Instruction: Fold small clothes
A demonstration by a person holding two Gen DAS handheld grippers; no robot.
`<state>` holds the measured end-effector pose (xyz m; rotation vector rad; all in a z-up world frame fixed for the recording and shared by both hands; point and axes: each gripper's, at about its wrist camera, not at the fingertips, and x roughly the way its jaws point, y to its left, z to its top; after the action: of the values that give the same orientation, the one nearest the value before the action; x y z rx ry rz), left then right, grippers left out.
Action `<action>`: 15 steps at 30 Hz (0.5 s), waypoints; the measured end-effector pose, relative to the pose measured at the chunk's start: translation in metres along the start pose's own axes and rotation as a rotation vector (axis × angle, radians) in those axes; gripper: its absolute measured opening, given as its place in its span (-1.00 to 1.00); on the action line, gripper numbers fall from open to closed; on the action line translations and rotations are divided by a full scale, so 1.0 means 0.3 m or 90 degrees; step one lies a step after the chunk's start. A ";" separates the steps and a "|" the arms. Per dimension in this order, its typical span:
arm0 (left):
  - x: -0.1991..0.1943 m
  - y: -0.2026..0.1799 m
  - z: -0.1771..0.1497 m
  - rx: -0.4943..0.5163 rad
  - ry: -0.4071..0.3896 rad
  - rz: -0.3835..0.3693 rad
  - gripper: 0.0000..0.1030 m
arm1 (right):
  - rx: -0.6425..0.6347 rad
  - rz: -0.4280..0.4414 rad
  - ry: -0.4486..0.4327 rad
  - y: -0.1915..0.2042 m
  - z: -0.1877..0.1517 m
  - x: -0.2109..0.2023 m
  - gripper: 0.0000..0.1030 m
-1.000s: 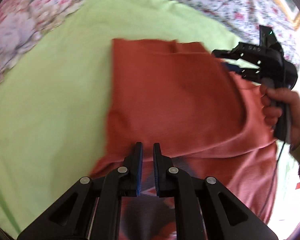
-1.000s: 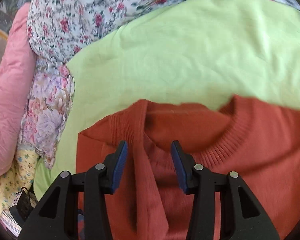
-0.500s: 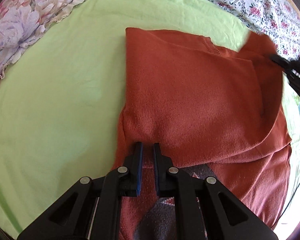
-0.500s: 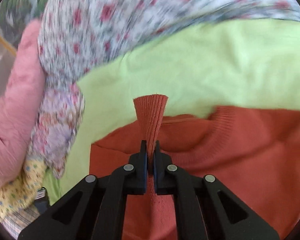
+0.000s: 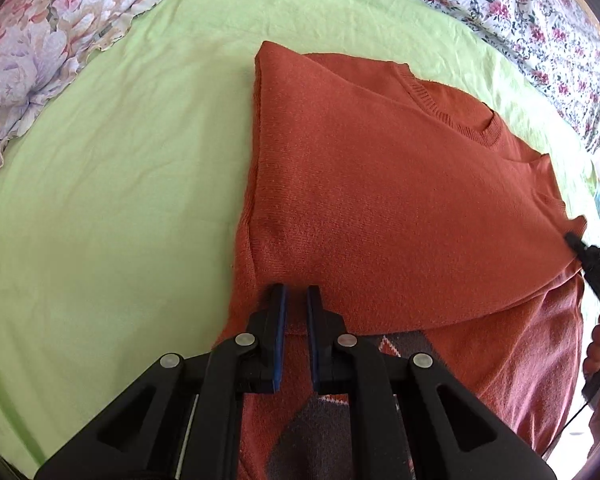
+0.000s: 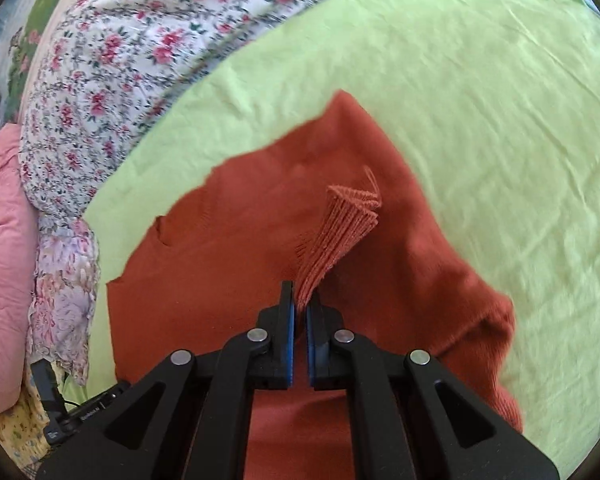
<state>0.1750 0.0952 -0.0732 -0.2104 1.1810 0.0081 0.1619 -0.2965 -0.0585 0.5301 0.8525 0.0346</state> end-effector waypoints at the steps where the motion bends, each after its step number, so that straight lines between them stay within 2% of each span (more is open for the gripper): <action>1: 0.001 -0.002 -0.005 0.000 0.001 -0.002 -0.83 | 0.002 -0.002 0.007 -0.014 -0.006 0.009 -0.90; 5: -0.002 -0.002 -0.004 -0.003 0.007 0.000 -0.83 | 0.053 0.008 0.047 -0.074 -0.011 0.037 -0.87; 10: -0.032 0.010 0.002 -0.017 0.002 -0.008 -0.76 | 0.090 0.012 0.028 -0.115 -0.002 0.002 -0.71; 13: -0.018 0.013 0.015 -0.024 0.005 -0.001 -0.75 | 0.079 -0.003 0.023 -0.128 0.013 0.006 -0.74; 14: -0.009 0.015 0.018 -0.028 0.006 0.002 -0.75 | 0.064 -0.008 0.023 -0.115 0.020 0.005 -0.85; 15: 0.000 0.015 0.019 -0.030 0.006 0.005 -0.75 | 0.050 -0.007 0.016 -0.101 0.027 -0.004 -0.85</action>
<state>0.1797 0.1007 -0.0719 -0.2465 1.1919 0.0421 0.1615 -0.3267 -0.0674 0.5997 0.8840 -0.0024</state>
